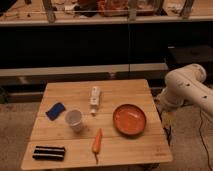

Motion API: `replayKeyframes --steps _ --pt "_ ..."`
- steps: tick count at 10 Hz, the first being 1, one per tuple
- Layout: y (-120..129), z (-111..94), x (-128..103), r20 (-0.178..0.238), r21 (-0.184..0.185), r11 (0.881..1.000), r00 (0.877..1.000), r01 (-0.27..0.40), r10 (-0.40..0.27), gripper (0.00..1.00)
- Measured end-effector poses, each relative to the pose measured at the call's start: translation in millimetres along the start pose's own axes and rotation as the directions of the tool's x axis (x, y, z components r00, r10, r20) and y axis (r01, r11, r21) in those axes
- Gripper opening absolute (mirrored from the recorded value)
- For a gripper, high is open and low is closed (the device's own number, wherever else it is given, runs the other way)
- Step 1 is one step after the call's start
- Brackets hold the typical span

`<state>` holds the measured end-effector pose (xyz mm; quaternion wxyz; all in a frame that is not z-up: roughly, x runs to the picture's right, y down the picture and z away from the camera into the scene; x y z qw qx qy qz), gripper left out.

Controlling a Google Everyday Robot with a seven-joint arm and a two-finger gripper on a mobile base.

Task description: Pick up the ceramic bowl

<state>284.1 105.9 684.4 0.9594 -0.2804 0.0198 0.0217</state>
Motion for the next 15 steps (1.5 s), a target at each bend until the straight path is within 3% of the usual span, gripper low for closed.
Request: replayKeyframes --steps 2,4,7,12,15 --pt "0.7 4.4 -1.1 0.002 0.0 1.0 1.0 0.007 -0.007 0.8" --pt "-2.5 23.3 -6.7 -0.01 0.01 0.998 0.998 0.057 -0.057 0.8" --pt "-2.6 27.2 -9.1 -0.015 0.015 0.995 0.995 0.098 -0.098 0.8" --pt "-1.6 46.2 -14.2 -0.019 0.022 0.974 0.974 0.226 -0.226 0.8" --pt "-0.5 55.7 -19.4 -0.023 0.028 0.953 0.954 0.301 -0.3 0.8"
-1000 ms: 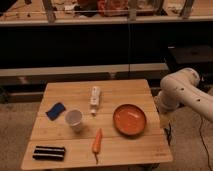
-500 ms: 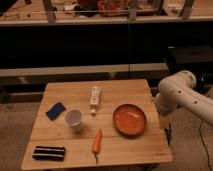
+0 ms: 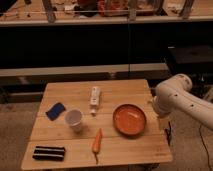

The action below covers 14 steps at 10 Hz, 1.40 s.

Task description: Pick up the ceramic bowl

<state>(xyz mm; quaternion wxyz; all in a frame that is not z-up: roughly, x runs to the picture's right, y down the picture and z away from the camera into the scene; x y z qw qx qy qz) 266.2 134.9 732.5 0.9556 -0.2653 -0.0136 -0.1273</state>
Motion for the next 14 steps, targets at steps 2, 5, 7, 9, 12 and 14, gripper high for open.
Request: replayKeyframes --steps 2,5,7,9,12,14 --pt "-1.6 5.6 -5.2 -0.004 0.006 0.998 0.998 0.056 -0.056 0.8" --pt "-2.5 12.6 -11.2 -0.008 0.016 0.992 0.992 0.129 -0.128 0.8" --pt "-3.2 16.9 -15.6 -0.006 0.018 0.985 0.985 0.17 -0.17 0.8" --pt "-4.8 19.8 -19.5 -0.004 0.02 0.981 0.982 0.191 -0.191 0.8" --pt "-6.3 25.4 -24.9 -0.005 0.029 0.972 0.972 0.235 -0.235 0.8" --pt "-6.9 28.5 -27.3 -0.007 0.031 0.966 0.967 0.256 -0.256 0.8"
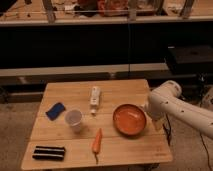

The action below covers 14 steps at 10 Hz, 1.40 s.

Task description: Pick up the ceramic bowl

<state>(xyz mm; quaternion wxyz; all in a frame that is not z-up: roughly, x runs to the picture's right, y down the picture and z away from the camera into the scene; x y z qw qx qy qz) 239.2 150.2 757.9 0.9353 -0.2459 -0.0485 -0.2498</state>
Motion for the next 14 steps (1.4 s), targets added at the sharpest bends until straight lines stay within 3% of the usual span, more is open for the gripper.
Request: replayKeyframes --steps 14 --pt "-15.2 20.2 -8.1 -0.001 0.034 0.986 0.987 0.164 -0.164 0.8"
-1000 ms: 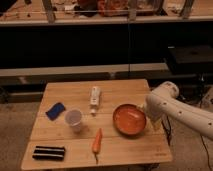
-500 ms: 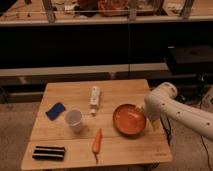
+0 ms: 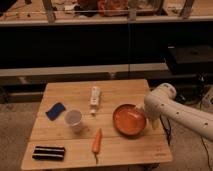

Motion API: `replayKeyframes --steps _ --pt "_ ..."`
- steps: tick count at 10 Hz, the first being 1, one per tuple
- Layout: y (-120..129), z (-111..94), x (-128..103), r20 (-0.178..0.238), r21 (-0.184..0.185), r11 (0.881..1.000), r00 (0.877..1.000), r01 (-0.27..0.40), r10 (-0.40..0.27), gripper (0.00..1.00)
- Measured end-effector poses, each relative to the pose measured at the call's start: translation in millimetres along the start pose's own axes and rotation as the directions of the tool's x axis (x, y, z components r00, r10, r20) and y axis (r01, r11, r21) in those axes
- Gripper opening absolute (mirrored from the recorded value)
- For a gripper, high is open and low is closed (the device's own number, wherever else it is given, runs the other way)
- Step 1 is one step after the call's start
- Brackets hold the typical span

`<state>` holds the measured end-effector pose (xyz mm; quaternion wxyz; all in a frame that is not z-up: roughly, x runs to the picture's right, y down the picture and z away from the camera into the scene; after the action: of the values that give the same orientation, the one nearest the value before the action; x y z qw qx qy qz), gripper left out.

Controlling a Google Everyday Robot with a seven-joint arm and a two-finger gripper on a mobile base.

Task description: Pick up the ceramic bowl

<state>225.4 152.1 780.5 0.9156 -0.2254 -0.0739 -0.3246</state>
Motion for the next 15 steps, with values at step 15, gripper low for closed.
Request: replayKeyframes --steps 15 --pt "-9.7 16.0 4.1 -0.005 0.03 0.993 0.993 0.114 -0.114 0.8"
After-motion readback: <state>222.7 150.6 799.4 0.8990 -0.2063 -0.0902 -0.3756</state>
